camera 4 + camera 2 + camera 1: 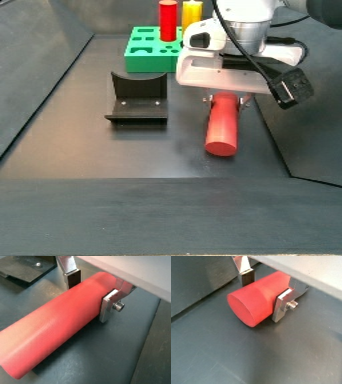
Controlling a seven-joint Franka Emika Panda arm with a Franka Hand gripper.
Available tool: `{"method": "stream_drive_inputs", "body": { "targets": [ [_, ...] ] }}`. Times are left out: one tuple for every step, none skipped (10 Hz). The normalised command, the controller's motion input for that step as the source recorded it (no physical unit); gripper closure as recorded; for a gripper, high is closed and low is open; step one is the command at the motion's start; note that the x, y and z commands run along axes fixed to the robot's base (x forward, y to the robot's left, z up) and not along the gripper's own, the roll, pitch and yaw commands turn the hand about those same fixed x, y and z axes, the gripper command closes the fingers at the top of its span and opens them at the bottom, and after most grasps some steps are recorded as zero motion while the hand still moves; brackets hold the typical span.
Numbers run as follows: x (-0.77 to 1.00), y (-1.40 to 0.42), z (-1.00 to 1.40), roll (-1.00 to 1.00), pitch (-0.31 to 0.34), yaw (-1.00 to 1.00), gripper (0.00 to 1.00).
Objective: Pick up the oval object. Move up. Place the oval object on the fixture. Regrasp the oval object. Move to above the board. Insert the oval object.
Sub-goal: Move up, then place the oval object on the fixture.
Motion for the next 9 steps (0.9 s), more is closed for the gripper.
{"method": "stream_drive_inputs", "body": {
  "targets": [
    [0.01, -0.06, 0.82, 0.00, 0.008, -0.03, 1.00],
    [-0.01, -0.05, 0.76, 0.00, 0.028, -0.03, 1.00],
    [-0.01, -0.02, 0.61, 0.02, 0.057, -0.03, 1.00],
    [-0.01, 0.00, 0.48, 0.04, 0.065, -0.03, 1.00],
    [-0.02, 0.00, 0.30, 0.07, 0.064, -0.03, 1.00],
    [-0.02, 0.01, 0.17, 0.09, 0.061, -0.03, 1.00],
    [0.00, 0.00, 1.00, 0.00, 0.000, 0.00, 1.00],
    [0.00, 0.00, 1.00, 0.00, 0.004, 0.01, 1.00],
    [-0.01, 0.00, 1.00, 0.01, 0.024, 0.00, 1.00]
  ]
}}
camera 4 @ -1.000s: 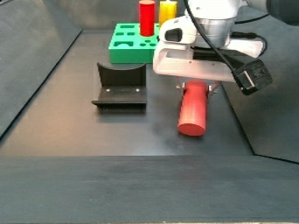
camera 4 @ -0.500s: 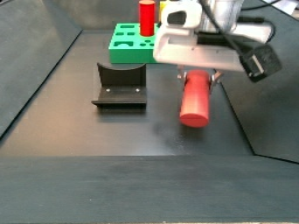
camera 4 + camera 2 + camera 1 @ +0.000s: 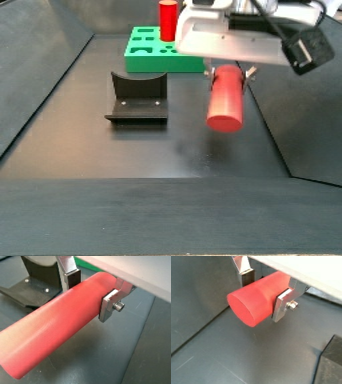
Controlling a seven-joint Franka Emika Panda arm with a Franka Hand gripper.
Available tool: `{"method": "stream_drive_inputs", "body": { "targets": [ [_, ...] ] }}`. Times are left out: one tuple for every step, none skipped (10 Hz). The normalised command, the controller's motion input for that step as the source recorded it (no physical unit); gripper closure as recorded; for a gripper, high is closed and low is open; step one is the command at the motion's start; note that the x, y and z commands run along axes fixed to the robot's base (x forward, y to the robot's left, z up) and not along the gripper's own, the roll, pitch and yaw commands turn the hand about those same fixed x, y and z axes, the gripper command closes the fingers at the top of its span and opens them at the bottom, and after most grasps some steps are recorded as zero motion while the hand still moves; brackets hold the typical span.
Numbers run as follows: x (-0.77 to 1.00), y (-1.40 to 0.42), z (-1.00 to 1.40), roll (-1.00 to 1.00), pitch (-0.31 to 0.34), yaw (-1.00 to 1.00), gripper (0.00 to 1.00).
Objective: Pick up the oval object. Move up. Place the oval object on the fixture. Regrasp the oval object. Move to above the board. Insert the oval object.
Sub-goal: Place the oval object on the fixture.
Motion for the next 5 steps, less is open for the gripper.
{"method": "stream_drive_inputs", "body": {
  "targets": [
    [-0.02, 0.00, 1.00, 0.03, 0.034, 0.00, 1.00],
    [-0.02, 0.01, 1.00, 0.04, 0.036, -0.01, 1.00],
    [-0.03, 0.01, 1.00, 0.07, 0.044, -0.02, 1.00],
    [-0.03, 0.01, 1.00, 0.08, 0.049, -0.02, 1.00],
    [-0.03, 0.01, 1.00, 0.10, 0.052, -0.01, 1.00]
  ]
}}
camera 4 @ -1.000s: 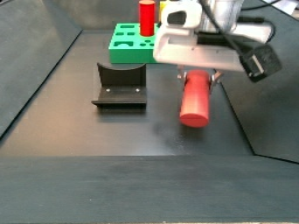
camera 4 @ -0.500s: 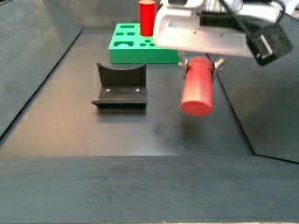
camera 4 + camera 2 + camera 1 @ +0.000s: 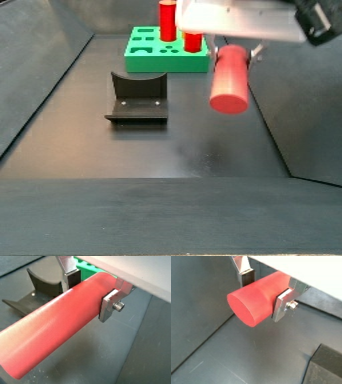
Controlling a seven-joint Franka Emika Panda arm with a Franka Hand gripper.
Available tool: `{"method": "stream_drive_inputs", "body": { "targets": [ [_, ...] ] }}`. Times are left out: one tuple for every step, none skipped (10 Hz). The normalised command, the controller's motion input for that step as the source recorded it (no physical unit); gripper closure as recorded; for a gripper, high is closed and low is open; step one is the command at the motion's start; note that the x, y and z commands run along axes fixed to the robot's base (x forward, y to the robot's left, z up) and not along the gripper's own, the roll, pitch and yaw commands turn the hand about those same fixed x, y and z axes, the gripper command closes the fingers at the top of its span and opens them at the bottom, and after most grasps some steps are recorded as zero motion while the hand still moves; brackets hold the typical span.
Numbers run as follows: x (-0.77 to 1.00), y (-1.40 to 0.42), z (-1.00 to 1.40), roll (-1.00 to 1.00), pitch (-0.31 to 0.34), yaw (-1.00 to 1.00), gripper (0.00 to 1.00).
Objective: Pick up the oval object. Move up. Place the oval object on the fixture. Regrasp the oval object. Move to above the board. Insert the oval object.
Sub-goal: Place the oval object on the fixture.
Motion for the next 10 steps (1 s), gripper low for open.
{"method": "stream_drive_inputs", "body": {
  "targets": [
    [-0.03, 0.01, 1.00, 0.10, 0.058, 0.00, 1.00],
    [-0.03, 0.01, 0.84, 0.12, 0.063, 0.01, 1.00],
    [-0.02, 0.01, 0.71, 0.13, 0.069, 0.01, 1.00],
    [-0.01, 0.01, 0.53, 0.12, 0.080, 0.02, 1.00],
    [-0.01, 0.01, 0.44, 0.12, 0.082, 0.02, 1.00],
    [-0.01, 0.01, 0.26, 0.11, 0.087, 0.02, 1.00],
    [1.00, -0.55, -0.33, 0.33, -0.012, 1.00, 1.00],
    [1.00, -0.54, -0.38, 0.35, -0.012, 1.00, 1.00],
    [1.00, -0.49, -0.36, 0.39, -0.022, 1.00, 1.00],
    [1.00, -0.39, -0.28, 0.35, -0.030, 0.77, 1.00]
  ]
}}
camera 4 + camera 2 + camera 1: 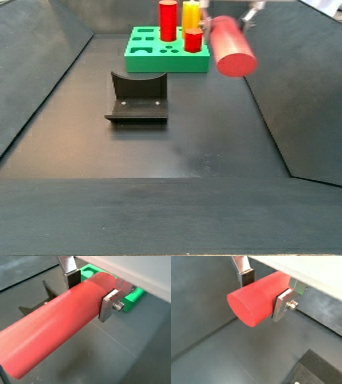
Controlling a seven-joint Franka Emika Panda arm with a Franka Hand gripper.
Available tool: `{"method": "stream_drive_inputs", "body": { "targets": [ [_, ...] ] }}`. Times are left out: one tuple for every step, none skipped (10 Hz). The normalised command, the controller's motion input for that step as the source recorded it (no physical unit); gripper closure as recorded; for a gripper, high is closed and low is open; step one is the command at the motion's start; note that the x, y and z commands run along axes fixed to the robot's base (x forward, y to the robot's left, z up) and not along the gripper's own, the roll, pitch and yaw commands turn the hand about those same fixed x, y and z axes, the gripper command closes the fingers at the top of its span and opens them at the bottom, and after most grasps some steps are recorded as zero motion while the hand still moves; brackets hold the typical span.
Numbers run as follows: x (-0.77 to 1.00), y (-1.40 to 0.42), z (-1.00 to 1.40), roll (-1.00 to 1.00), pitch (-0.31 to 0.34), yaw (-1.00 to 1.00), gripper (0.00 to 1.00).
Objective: Pick up the oval object. Move up. Place the oval object on the fixture. Regrasp the oval object. Move to above the board. Insert the oval object.
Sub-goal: Place the oval object on the fixture.
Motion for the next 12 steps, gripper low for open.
{"method": "stream_drive_inputs", "body": {
  "targets": [
    [1.00, -0.32, -0.23, 0.25, -0.041, 0.44, 1.00],
    [1.00, -0.28, -0.21, 0.19, -0.052, 0.26, 1.00],
    [1.00, -0.25, -0.19, 0.15, -0.054, 0.16, 1.00],
    [1.00, -0.22, -0.18, 0.14, -0.052, 0.11, 1.00],
    [1.00, -0.18, -0.15, 0.13, -0.043, 0.06, 1.00],
    [0.99, -0.14, -0.13, 0.13, -0.032, 0.05, 1.00],
    [0.80, -0.09, -0.09, 0.12, -0.015, 0.04, 1.00],
    [0.66, -0.06, -0.06, 0.11, 0.000, 0.04, 1.00],
    [0.57, -0.05, -0.05, 0.11, 0.013, 0.05, 1.00],
    [0.35, -0.04, -0.03, 0.10, 0.047, 0.05, 1.00],
    [0.27, -0.03, -0.02, 0.10, 0.060, 0.05, 1.00],
    [0.85, -0.03, 0.79, -1.00, 0.051, -0.13, 1.00]
  ]
}}
